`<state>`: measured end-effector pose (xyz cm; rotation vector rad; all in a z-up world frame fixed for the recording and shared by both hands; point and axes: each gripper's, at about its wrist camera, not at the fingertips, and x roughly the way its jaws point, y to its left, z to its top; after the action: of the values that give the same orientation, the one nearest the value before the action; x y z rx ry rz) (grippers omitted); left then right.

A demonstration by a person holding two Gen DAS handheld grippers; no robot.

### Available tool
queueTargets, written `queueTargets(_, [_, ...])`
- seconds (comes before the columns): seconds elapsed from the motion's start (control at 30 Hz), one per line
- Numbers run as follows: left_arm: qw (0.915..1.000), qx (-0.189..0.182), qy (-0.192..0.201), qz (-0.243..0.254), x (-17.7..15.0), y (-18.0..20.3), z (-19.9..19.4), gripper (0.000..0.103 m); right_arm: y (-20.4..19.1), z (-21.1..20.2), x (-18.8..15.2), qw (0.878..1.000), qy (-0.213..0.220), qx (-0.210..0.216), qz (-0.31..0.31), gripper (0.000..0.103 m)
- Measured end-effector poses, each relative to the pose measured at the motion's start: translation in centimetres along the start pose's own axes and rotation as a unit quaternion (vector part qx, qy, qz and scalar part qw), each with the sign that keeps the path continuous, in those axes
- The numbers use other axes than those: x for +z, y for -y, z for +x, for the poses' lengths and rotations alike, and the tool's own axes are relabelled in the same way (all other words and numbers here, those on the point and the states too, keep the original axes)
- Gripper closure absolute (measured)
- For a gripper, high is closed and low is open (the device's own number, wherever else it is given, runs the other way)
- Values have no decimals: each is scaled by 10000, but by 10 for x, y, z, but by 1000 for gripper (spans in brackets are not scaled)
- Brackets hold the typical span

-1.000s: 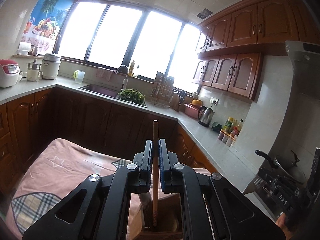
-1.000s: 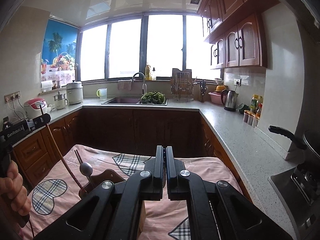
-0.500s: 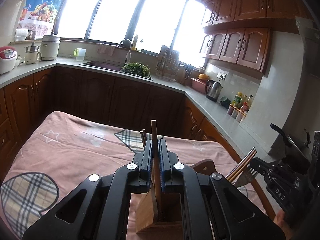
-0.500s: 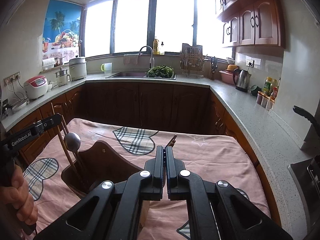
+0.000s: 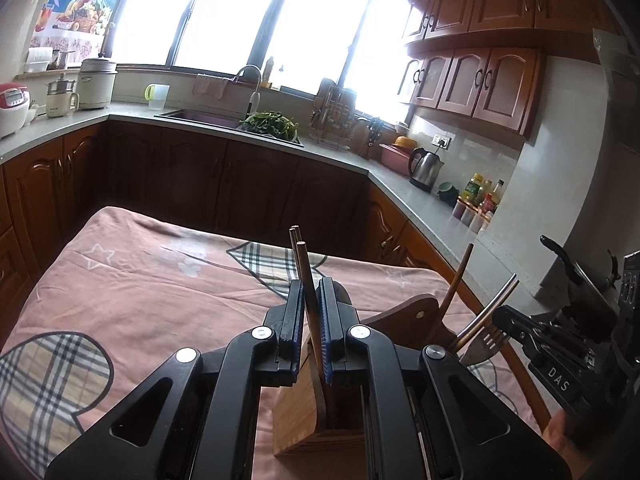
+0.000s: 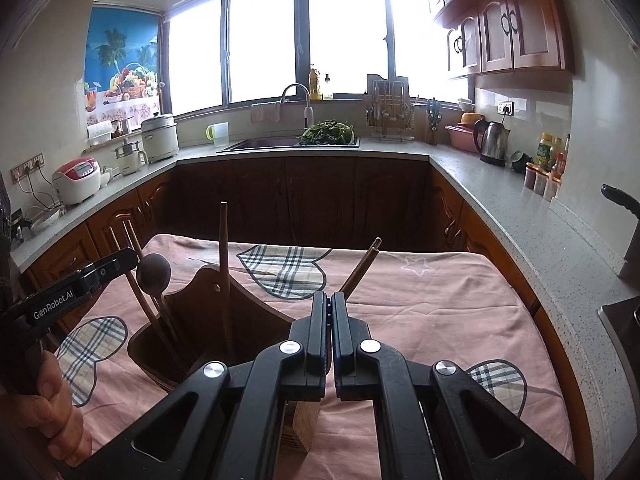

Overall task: Organize utensils
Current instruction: 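Lower the chopstick and fork into the holder and open both tools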

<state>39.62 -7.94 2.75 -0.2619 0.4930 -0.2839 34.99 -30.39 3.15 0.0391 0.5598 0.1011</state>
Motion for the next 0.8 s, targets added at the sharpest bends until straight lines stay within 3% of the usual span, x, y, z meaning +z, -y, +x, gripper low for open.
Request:
queueTargets(0.5, [9999,28,-51,132,0,6,1,96,0,3,-1,9998,27,88,148,100])
queueTargets(0.67, [9998,17,-122,138,0,6,1,92,2,3,-2,9994,44,235,263,98])
queueTargets(0.8, [9998,32,-133,153,2,7,0,76,2,-4,-1,9987,185,324,343,96])
